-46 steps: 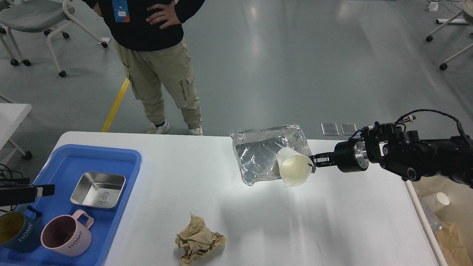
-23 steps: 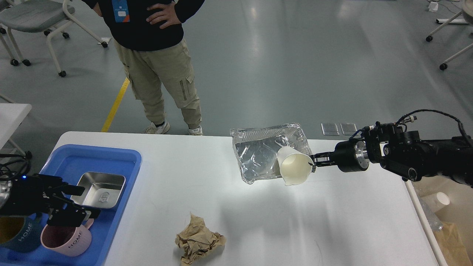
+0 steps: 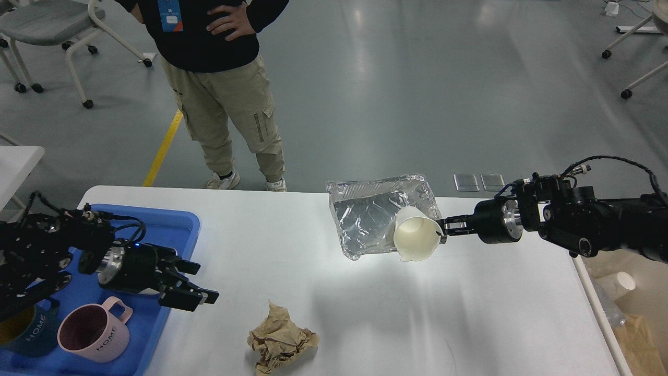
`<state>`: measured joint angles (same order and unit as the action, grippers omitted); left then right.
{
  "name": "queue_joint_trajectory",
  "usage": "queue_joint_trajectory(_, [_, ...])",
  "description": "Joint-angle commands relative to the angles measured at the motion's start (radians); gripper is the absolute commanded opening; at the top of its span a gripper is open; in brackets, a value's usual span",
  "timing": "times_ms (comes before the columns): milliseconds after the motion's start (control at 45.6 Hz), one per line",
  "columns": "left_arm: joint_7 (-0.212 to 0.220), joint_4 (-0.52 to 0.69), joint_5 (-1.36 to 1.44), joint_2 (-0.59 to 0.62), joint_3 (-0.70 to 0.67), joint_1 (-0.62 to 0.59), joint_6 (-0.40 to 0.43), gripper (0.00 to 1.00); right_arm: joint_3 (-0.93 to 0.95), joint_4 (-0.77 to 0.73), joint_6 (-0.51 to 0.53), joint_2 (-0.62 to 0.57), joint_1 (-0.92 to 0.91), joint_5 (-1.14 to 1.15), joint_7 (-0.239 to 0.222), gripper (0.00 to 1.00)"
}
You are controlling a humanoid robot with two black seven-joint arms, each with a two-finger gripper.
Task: Tidy desktop
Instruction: 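Lower the left gripper over the blue tray toward the paper wad, then grasp the crumpled brown paper wad with the left gripper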
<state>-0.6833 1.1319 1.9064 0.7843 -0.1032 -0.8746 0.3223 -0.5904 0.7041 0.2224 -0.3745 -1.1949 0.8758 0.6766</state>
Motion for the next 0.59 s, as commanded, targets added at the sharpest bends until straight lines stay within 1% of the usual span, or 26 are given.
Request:
queue_joint_trajectory(0, [-0.025, -0.032, 0.034, -0.066, 0.000, -0.017, 0.003, 0.94, 0.000, 0.000, 0.000, -0.006, 0.001, 0.000, 0.000, 0.00])
queue_joint_trajectory(88, [-0.044, -0.040, 0.043, -0.097, 0.007, -0.037, 0.006, 0.94, 0.001, 0.000, 0.000, -0.006, 0.001, 0.000, 0.000, 0.00])
queue_joint_trajectory(285, [-0.047, -0.083, 0.043, -0.145, 0.149, -0.103, 0.001, 0.94, 0.011, 0.000, -0.001, -0.006, 0.001, 0.000, 0.000, 0.00])
queue_joint_trajectory(570, [-0.045, -0.178, 0.046, -0.326, 0.275, -0.161, -0.002, 0.94, 0.023, 0.003, -0.001, -0.032, 0.001, 0.000, 0.001, 0.00])
